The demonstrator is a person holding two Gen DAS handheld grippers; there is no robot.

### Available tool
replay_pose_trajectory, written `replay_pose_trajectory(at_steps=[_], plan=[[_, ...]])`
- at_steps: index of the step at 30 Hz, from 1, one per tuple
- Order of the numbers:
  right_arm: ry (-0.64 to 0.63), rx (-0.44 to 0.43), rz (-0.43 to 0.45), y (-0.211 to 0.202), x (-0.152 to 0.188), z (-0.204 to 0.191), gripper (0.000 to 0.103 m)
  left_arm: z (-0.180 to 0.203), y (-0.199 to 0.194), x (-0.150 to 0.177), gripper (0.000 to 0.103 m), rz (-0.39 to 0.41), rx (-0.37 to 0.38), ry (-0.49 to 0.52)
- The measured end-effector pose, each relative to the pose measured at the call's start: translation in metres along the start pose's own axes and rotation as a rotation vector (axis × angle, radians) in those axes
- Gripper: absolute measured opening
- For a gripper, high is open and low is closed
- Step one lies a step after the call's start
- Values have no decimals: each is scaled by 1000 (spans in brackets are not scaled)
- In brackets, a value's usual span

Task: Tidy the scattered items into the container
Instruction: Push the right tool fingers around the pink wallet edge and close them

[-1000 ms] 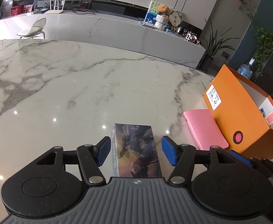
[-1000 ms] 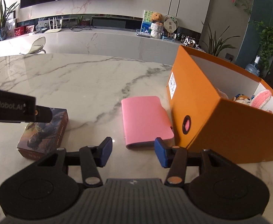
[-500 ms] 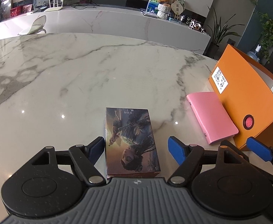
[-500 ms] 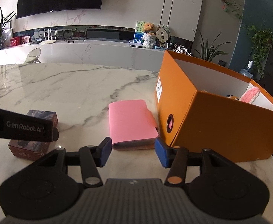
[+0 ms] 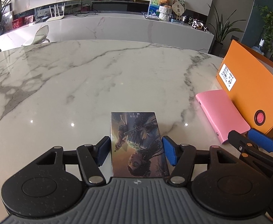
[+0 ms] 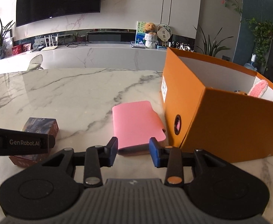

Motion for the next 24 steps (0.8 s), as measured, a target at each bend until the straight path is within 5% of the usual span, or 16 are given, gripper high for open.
replay_pose_trajectory(at_steps=[4,24], plan=[[-58,37,38,4,-7,-5,82,-1,1,0,71,1,1,2],[-48,254,5,47,0,-4,82,-14,2,2,71,-3,-3,-24]])
Point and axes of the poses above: each gripper's, at about its wrist camera, not at the fingertips, and y roughly the way its jaws point, z to its right, x to its underside, the point moved 10 cm from there along y, roughly the way its jaws point, and after that the axes turned 15 degrees about y, right-handed, at the moved point
